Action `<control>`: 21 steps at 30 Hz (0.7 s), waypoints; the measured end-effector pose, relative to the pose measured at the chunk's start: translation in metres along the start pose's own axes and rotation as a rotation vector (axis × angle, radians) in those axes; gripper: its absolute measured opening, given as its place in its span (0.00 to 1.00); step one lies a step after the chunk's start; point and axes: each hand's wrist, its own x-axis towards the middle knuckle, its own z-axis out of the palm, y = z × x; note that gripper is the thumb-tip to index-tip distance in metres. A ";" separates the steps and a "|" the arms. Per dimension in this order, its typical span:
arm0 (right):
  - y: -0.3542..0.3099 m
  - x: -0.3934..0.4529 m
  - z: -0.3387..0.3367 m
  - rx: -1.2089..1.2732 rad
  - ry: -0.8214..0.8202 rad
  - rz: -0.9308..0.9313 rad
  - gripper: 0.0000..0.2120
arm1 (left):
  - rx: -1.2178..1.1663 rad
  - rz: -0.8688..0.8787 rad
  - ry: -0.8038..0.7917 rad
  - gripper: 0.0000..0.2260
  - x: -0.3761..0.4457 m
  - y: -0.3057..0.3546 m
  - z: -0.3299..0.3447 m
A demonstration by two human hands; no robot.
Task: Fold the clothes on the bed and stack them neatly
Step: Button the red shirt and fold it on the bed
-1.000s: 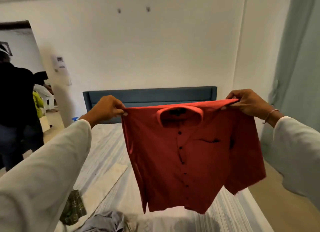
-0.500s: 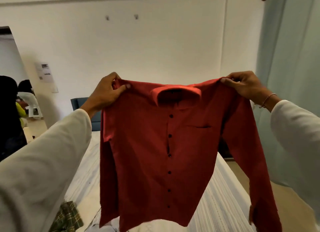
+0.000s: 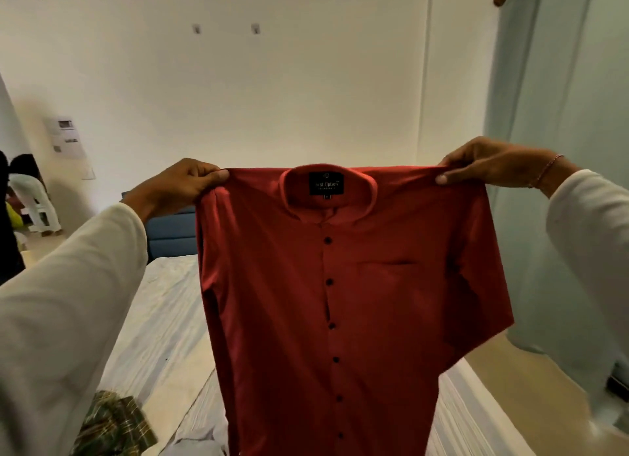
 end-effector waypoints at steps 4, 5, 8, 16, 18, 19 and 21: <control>0.007 0.003 0.004 0.018 0.326 -0.007 0.11 | 0.079 0.063 0.118 0.25 0.002 0.004 0.009; 0.008 0.004 0.005 0.037 0.384 -0.015 0.11 | 0.114 0.096 0.164 0.22 0.002 0.007 0.013; 0.004 0.010 0.007 0.077 0.457 -0.032 0.11 | 0.207 0.151 0.222 0.21 0.007 0.005 0.013; 0.001 0.007 0.010 0.016 0.557 -0.071 0.07 | 0.053 0.144 0.285 0.08 0.010 0.008 0.015; 0.002 0.006 0.010 -0.002 0.534 -0.064 0.08 | 0.065 0.136 0.327 0.06 0.013 0.003 0.018; 0.002 0.006 0.010 -0.016 0.507 -0.054 0.10 | 0.100 0.125 0.358 0.07 0.015 0.001 0.018; 0.002 0.004 0.009 -0.046 0.441 -0.026 0.13 | 0.202 0.102 0.420 0.09 0.019 -0.002 0.021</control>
